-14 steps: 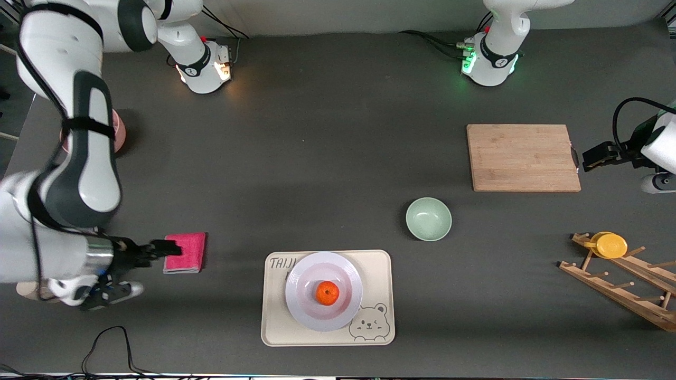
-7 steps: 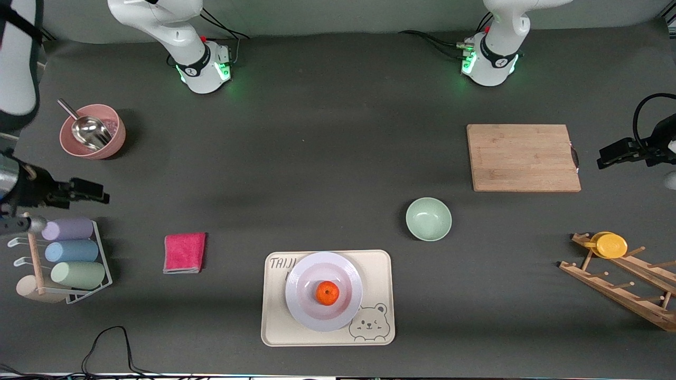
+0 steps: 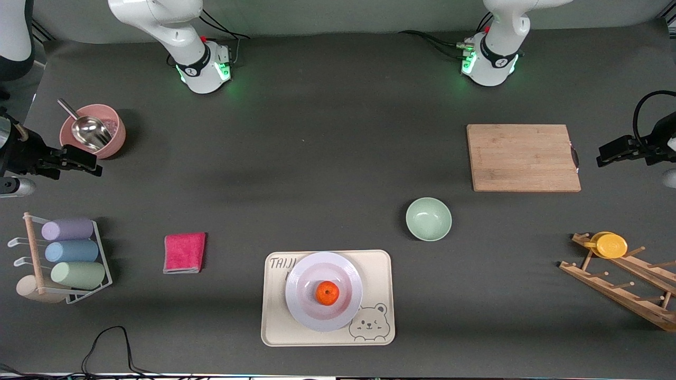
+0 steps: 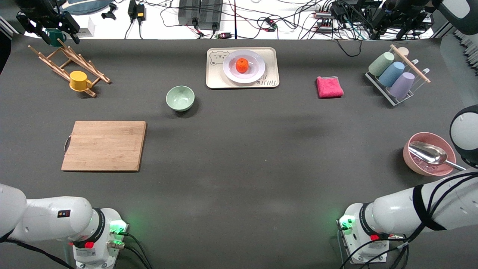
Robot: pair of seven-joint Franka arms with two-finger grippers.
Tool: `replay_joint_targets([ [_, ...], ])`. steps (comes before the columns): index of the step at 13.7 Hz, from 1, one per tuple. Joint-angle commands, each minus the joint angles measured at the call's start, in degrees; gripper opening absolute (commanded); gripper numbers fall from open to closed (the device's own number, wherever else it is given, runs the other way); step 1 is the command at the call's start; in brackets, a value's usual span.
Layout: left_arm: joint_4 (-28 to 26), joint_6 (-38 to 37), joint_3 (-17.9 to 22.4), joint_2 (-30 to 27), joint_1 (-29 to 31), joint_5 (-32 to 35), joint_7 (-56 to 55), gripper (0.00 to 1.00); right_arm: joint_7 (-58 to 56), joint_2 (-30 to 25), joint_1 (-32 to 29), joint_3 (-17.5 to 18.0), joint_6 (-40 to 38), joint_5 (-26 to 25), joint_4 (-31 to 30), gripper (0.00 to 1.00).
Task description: Place orange and plate with both arms
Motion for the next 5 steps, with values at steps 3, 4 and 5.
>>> replay_joint_targets([
  [3,0.9,-1.3,-0.2,0.0,0.1,-0.6,0.9,1.0,1.8,-0.5,-0.3,0.3,0.3,-1.5,-0.9,1.0],
  [4,0.8,-1.3,-0.2,0.0,0.2,-0.6,1.0,1.0,1.8,-0.5,-0.3,0.3,0.3,-1.5,-0.9,1.0],
  [5,0.9,-1.3,-0.2,-0.1,0.2,-0.5,1.1,1.0,1.8,-0.5,-0.3,0.3,0.3,-1.5,-0.9,1.0],
])
